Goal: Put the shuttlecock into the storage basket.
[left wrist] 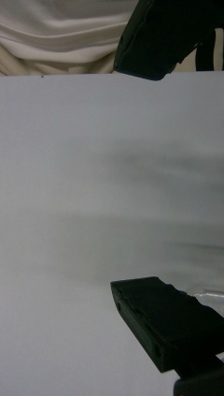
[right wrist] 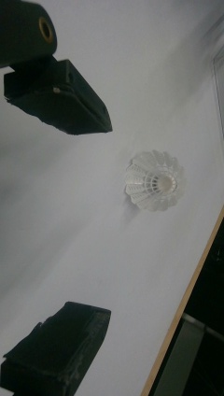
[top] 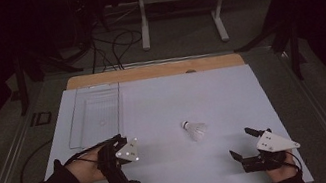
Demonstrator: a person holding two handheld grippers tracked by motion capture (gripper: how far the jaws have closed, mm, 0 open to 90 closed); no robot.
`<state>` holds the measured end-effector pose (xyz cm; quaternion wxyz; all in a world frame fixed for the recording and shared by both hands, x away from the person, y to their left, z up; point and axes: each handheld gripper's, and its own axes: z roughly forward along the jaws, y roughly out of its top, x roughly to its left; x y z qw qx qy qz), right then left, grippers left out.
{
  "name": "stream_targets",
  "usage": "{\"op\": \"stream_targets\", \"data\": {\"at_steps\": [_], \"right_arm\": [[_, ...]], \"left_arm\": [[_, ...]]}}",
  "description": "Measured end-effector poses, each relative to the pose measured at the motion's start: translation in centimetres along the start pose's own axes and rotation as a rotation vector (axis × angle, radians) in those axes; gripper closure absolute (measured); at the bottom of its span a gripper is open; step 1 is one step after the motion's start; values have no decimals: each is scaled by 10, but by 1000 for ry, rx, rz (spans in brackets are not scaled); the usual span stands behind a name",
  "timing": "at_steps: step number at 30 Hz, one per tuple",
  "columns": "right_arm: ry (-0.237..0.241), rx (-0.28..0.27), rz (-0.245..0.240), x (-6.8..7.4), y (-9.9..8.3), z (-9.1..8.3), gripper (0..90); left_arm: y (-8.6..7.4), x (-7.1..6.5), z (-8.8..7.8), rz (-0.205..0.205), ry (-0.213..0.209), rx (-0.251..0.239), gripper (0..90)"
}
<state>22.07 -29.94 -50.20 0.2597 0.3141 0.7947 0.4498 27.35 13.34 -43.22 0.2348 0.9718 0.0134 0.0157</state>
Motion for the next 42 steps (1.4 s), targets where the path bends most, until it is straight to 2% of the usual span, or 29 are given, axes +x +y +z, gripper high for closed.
{"op": "stream_targets", "data": {"at_steps": [5, 12, 14, 22, 24, 30, 42], "right_arm": [[-1, -2, -1, 0, 0, 0, 97], [-1, 0, -2, 0, 0, 0, 97], [-1, -1, 0, 0, 0, -1, 97], [-2, -2, -5, 0, 0, -1, 96], [-3, -2, -3, 0, 0, -1, 96], [-2, -3, -2, 0, 0, -1, 96], [-3, -3, -1, 0, 0, -2, 96]], "left_arm": [[6, 2, 1, 42, -3, -35, 2], [16, 4, 6, 86, -13, -24, 2], [19, 4, 6, 103, 2, -32, 2], [31, 4, 8, 134, -5, -58, 2], [34, 4, 9, 134, -21, -64, 2], [42, 3, 14, 143, -33, -58, 2], [58, 11, 24, 214, -22, -44, 2]]}}
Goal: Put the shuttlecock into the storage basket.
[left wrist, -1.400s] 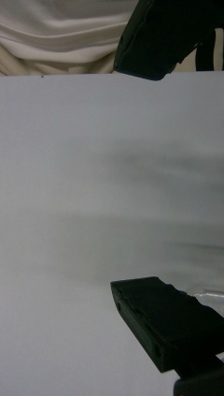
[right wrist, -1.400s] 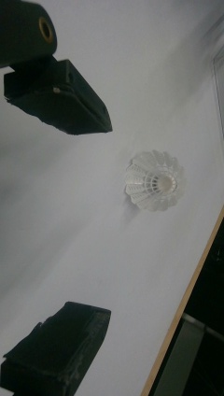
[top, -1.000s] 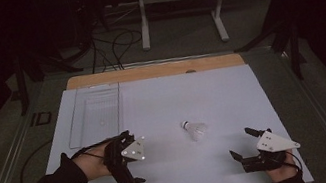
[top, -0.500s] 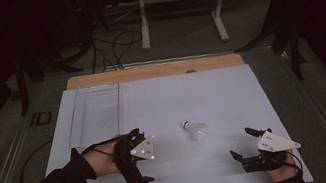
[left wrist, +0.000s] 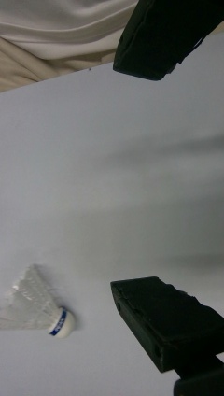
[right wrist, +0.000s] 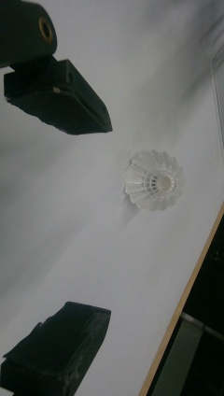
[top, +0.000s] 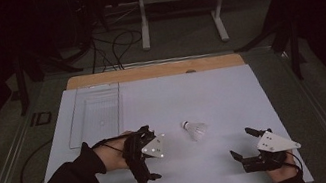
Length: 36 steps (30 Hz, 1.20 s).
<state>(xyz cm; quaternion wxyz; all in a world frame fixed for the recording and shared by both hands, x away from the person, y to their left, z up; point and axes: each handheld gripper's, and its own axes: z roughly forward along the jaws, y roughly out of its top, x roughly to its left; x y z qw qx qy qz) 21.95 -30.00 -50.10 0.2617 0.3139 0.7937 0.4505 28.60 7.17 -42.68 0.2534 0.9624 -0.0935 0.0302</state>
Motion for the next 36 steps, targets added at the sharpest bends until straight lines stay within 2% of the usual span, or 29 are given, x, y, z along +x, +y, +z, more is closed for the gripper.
{"op": "stream_targets", "data": {"at_steps": [8, 14, 15, 17, 20, 23, 28, 32, 36], "right_arm": [[-1, -1, 0, 0, 0, 0, 96], [-1, -1, 3, 0, 0, 0, 96], [-1, -2, 4, 0, 0, 0, 96], [0, -1, 3, 0, 0, 0, 96], [0, -1, 3, 0, 0, 0, 96], [1, -1, 3, 0, 0, 0, 96], [2, -2, 3, 0, 0, 0, 96], [3, -2, 1, 0, 0, 0, 97], [2, -2, 1, -1, -1, 0, 96]], "left_arm": [[10, 8, 7, 71, -8, 1, 2], [19, 12, 12, 92, -6, -7, 2], [21, 13, 12, 89, -13, -9, 3], [23, 16, 13, 33, -51, -11, 2], [26, 19, 15, 12, -64, -16, 3], [27, 21, 17, 22, -52, -8, 2], [26, 32, 22, -11, -36, -2, 3], [25, 41, 26, -19, -17, 9, 3], [28, 48, 30, -25, -6, 0, 3]]}}
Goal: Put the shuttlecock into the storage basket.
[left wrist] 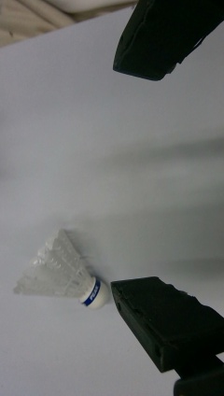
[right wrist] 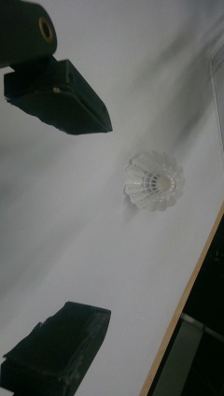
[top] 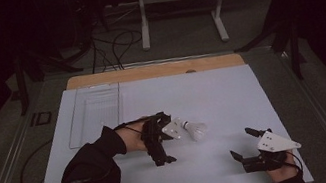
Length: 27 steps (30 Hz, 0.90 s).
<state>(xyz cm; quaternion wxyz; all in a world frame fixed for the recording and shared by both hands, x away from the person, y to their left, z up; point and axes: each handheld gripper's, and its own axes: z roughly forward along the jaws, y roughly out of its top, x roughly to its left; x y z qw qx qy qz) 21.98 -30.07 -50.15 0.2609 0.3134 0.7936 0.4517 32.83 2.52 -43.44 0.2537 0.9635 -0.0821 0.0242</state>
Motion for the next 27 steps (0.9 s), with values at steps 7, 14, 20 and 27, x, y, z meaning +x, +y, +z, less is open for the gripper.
{"op": "stream_targets", "data": {"at_steps": [7, 14, 20, 27], "right_arm": [[1, -3, 1, 0, 0, 0, 96], [2, -4, 4, 0, 0, 0, 96], [3, -4, 6, 0, 0, -1, 96], [3, -4, 8, 0, -1, -1, 96]], "left_arm": [[3, 11, 7, 40, 15, -2, 3], [6, 18, 15, 94, 23, -14, 3], [11, 25, 17, 104, 76, -32, 3], [12, 37, 21, 48, 75, -12, 3]]}}
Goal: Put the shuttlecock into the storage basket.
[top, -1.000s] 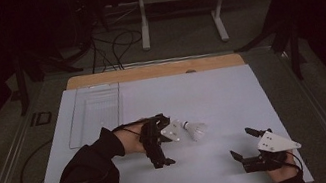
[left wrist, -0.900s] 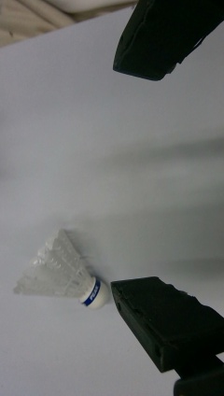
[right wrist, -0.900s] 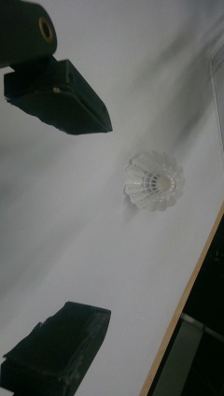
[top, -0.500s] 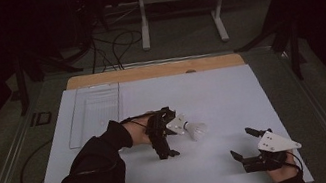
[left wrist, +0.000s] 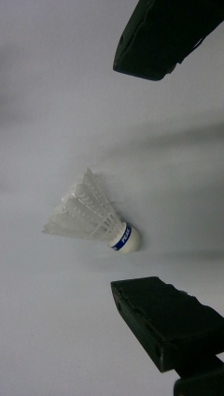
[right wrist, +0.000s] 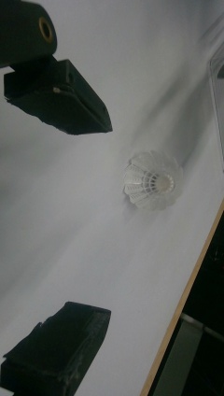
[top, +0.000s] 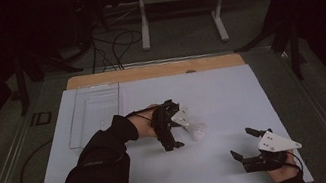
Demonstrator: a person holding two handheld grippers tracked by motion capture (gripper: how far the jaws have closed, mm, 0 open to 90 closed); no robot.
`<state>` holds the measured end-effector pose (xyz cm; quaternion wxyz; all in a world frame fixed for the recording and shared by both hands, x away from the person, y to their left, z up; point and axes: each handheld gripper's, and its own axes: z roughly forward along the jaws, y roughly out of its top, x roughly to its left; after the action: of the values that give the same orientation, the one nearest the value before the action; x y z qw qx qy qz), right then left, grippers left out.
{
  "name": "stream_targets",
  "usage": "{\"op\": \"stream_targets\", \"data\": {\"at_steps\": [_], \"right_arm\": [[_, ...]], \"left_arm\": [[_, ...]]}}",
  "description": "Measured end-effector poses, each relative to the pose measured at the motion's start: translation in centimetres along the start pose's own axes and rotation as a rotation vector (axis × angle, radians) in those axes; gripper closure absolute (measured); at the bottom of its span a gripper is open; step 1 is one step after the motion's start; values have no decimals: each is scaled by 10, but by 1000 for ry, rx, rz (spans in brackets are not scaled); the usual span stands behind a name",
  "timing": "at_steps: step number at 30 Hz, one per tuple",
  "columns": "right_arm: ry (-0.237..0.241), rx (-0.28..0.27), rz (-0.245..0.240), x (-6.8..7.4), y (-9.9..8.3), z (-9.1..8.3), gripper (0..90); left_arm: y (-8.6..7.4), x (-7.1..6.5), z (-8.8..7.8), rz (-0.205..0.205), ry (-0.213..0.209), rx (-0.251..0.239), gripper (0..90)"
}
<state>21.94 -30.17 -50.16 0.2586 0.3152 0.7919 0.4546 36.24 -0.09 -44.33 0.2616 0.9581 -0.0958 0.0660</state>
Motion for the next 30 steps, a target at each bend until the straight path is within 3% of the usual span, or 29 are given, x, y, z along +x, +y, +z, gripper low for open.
{"op": "stream_targets", "data": {"at_steps": [5, 8, 14, 20, 30], "right_arm": [[1, -2, 2, -1, -1, 0, 96], [3, -1, 3, -1, -1, 0, 97], [4, -5, 5, -1, -1, 0, 96], [4, -7, 9, -1, -1, -1, 97], [7, -7, 13, -1, -2, -1, 96]], "left_arm": [[0, 5, 5, 1, -7, 1, 3], [0, 8, 9, 29, -12, 2, 3], [3, 11, 20, 39, -20, -9, 10], [3, 15, 29, 62, -23, 22, 12], [-3, 28, 40, 50, -23, 50, 64]]}}
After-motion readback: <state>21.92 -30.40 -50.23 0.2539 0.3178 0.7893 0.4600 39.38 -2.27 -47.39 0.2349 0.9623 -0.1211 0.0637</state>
